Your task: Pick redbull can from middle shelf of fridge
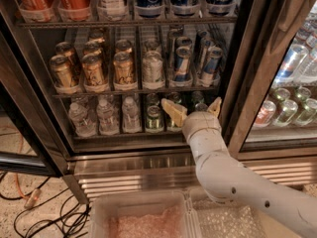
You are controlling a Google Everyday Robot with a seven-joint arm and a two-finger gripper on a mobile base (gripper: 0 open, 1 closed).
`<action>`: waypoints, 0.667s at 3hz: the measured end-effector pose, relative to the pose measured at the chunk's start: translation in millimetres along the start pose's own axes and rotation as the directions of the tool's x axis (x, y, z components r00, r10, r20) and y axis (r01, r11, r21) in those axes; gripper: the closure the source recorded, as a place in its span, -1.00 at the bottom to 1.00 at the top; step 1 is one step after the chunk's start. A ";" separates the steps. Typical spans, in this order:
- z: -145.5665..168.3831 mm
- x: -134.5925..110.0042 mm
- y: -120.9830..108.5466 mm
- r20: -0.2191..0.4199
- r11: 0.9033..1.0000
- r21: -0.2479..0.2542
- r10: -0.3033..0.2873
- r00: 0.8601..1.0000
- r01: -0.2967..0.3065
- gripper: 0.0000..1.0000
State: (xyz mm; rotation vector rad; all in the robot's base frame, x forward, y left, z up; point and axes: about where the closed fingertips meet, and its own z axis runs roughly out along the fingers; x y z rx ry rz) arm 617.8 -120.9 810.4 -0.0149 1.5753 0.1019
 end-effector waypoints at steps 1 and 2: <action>-0.5 -9.8 11.2 0.064 0.999 -0.054 -0.001 0.998 0.005 -1.00; -0.5 -9.8 11.5 0.065 0.998 -0.055 -0.001 0.998 0.004 -1.00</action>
Offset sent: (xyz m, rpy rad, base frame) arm -0.0010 0.0076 0.0074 0.0094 -0.0507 0.0393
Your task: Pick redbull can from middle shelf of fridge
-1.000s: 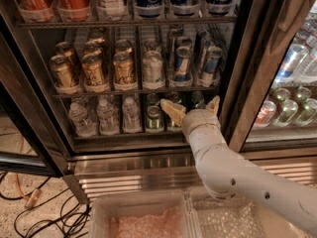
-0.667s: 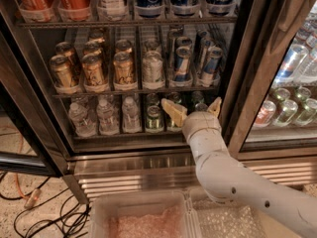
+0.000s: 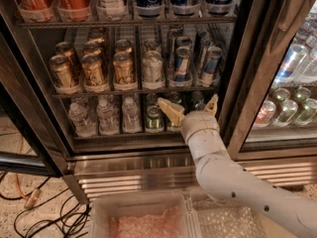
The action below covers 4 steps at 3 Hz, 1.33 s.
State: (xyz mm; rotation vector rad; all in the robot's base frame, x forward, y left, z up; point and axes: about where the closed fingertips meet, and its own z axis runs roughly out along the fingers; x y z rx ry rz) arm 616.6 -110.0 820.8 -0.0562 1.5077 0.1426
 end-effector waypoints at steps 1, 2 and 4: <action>4.6 -1.3 3.9 0.022 1.000 -0.007 0.008 1.000 -0.008 -1.00; 10.3 -1.4 -4.6 0.055 1.000 0.016 0.010 0.998 -0.011 -1.00; 22.3 -4.1 -30.5 0.116 0.995 0.099 -0.040 0.992 0.029 -0.62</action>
Offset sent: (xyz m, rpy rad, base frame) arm 0.0188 -0.0156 0.0009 0.0278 -0.0955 -0.0552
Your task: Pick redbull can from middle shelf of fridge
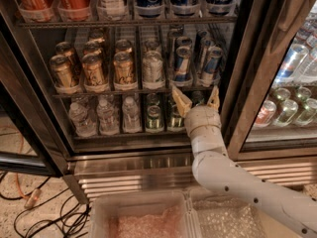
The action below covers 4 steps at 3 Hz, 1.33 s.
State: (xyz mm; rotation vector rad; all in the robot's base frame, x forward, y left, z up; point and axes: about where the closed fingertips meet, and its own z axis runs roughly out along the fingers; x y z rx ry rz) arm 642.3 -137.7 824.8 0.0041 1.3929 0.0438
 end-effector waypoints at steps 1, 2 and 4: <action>5.3 -1.9 -6.3 0.022 0.999 0.027 -0.020 1.000 0.020 -0.60; 13.6 -2.9 -12.2 0.041 0.998 0.055 -0.036 0.999 0.033 -0.48; 33.3 -2.9 -22.4 0.069 0.993 0.106 -0.049 0.996 0.041 -0.44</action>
Offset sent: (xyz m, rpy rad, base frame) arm 0.0219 -0.0189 0.0064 -0.0346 -0.0619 -0.0959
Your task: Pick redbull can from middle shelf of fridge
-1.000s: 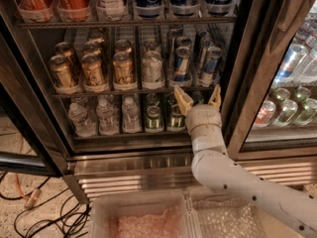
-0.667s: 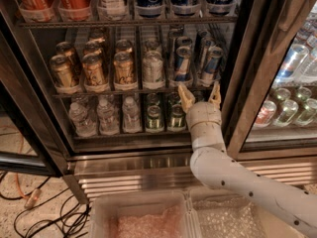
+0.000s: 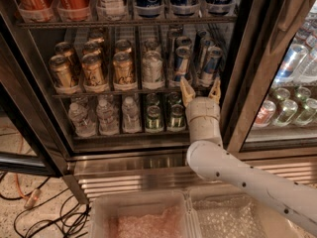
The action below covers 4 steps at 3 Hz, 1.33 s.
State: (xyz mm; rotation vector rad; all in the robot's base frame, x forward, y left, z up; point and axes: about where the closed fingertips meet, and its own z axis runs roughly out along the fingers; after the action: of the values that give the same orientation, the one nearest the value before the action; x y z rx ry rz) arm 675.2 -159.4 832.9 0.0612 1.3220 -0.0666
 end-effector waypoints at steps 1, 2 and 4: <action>9.8 1.8 -4.8 0.007 1.000 0.028 -0.003 1.000 0.002 -0.28; 17.1 3.3 -9.2 0.012 0.999 0.052 -0.006 1.000 0.006 -0.30; 30.9 6.6 -22.4 0.018 0.994 0.105 -0.022 1.000 0.020 -0.30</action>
Offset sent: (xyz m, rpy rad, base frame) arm 0.0242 -0.0162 -0.0005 0.0078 -0.0159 -0.0794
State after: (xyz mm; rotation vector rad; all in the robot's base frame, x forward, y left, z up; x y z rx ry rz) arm 704.8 -184.4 833.9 0.1357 1.2996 -0.1540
